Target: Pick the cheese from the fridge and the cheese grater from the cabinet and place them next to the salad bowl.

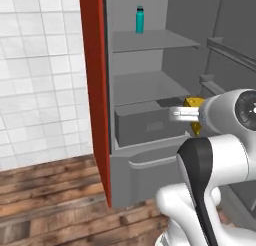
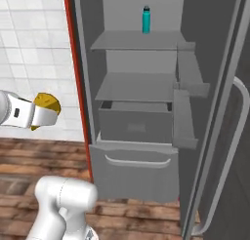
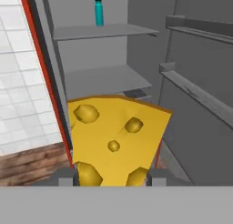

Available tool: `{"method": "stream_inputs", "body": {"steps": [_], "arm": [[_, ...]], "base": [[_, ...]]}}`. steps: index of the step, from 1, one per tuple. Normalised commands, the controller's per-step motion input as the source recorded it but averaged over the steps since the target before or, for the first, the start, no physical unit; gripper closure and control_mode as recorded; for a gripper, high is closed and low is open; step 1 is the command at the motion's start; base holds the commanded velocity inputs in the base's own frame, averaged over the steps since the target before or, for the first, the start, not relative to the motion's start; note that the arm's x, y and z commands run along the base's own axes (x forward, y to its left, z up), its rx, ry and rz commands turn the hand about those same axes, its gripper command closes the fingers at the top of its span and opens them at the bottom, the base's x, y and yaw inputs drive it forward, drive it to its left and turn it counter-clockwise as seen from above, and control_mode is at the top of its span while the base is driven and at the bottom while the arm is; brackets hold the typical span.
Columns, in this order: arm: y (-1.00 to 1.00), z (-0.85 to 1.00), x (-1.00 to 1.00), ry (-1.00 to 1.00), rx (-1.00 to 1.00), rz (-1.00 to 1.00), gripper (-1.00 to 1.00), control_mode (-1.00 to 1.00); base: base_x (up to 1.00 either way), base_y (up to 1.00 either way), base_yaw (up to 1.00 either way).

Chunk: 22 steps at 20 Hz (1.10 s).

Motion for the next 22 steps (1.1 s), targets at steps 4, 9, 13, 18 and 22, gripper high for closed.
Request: {"method": "stream_inputs", "body": {"steps": [4,9,13,18,22], "arm": [[0.00,0.00,0.00,0.00,0.00,0.00,1.00,1.00],[0.00,0.00,0.00,0.00,0.00,0.00,1.00,1.00],[0.00,0.00,0.00,0.00,0.00,0.00,1.00,1.00],[0.00,0.00,0.00,0.00,0.00,0.00,1.00,1.00],[0.00,0.00,0.00,0.00,0.00,0.00,1.00,1.00]], "base": [[-0.96,0.39,-0.14],[-0.78,0.51,-0.10],[-0.31,0.57,0.00],[-0.24,0.20,0.21],[-0.26,0.30,0.40]]}}
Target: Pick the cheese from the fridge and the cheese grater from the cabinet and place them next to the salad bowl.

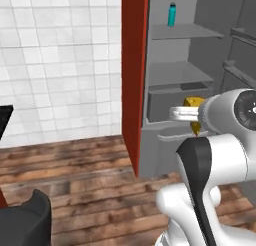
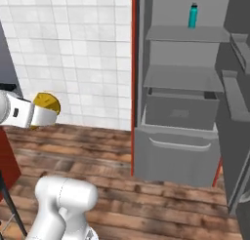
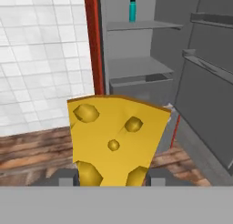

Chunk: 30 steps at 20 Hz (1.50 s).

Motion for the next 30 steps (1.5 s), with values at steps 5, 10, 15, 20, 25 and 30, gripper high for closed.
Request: {"method": "stream_inputs", "body": {"steps": [5,10,15,20,25,30], "arm": [[0.00,0.00,0.00,0.00,0.00,0.00,1.00,1.00],[0.00,0.00,0.00,0.00,0.00,0.00,1.00,1.00],[0.00,0.00,0.00,0.00,0.00,0.00,1.00,1.00],[0.00,0.00,0.00,0.00,0.00,0.00,1.00,1.00],[0.00,0.00,0.00,0.00,0.00,0.00,1.00,1.00],[0.00,0.00,0.00,0.00,0.00,0.00,1.00,1.00]], "base": [[-0.41,0.31,0.53],[-0.68,0.45,0.53],[-0.67,0.46,0.53],[-0.51,0.35,0.53],[-0.38,0.35,0.50],[-0.27,0.38,0.52]]}}
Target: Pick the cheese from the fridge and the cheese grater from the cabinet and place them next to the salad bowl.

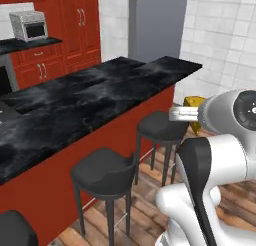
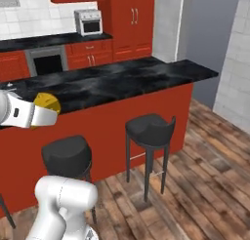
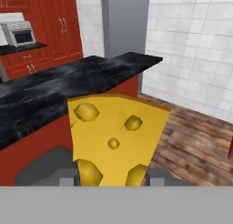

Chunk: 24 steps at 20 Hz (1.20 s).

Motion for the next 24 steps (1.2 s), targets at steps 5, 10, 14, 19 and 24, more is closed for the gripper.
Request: {"method": "stream_inputs", "body": {"steps": [5,10,14,19,24], "arm": [[0.00,0.00,0.00,0.00,0.00,0.00,1.00,1.00],[0.00,0.00,0.00,0.00,0.00,0.00,1.00,1.00],[0.00,0.00,0.00,0.00,0.00,0.00,1.00,1.00],[0.00,0.00,0.00,0.00,0.00,0.00,1.00,1.00],[0.00,0.00,0.00,0.00,0.00,0.00,1.00,1.00]], "base": [[-0.26,0.49,0.52],[-0.21,0.51,0.51],[-0.21,0.49,0.51],[-0.13,0.46,0.52],[-0.02,0.60,0.45]]}}
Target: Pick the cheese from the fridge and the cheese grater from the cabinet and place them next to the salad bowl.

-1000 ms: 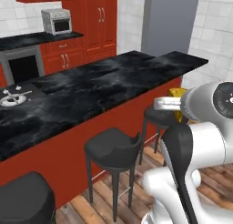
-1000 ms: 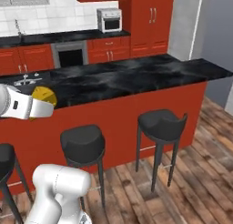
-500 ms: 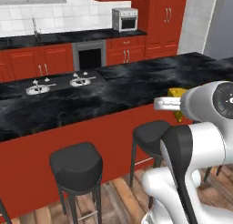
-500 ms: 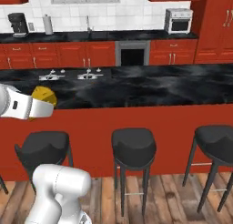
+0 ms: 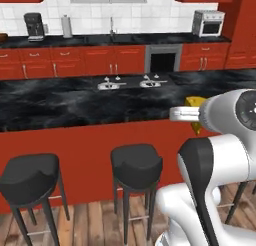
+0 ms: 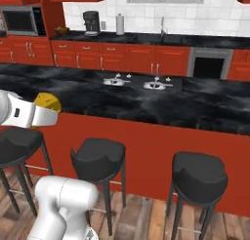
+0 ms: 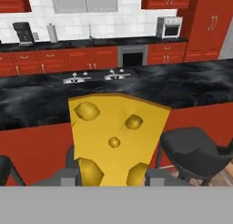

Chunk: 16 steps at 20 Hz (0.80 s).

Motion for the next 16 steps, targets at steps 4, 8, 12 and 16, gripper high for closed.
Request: {"method": "stream_inputs", "body": {"steps": [4,8,12,16], "arm": [[0.00,0.00,0.00,0.00,0.00,0.00,1.00,1.00],[0.00,0.00,0.00,0.00,0.00,0.00,1.00,1.00],[0.00,0.00,0.00,0.00,0.00,0.00,1.00,1.00],[0.00,0.00,0.00,0.00,0.00,0.00,1.00,1.00]], "base": [[0.00,0.97,0.25],[0.00,1.00,0.21],[0.00,1.00,0.19],[0.00,1.00,0.17]]}}
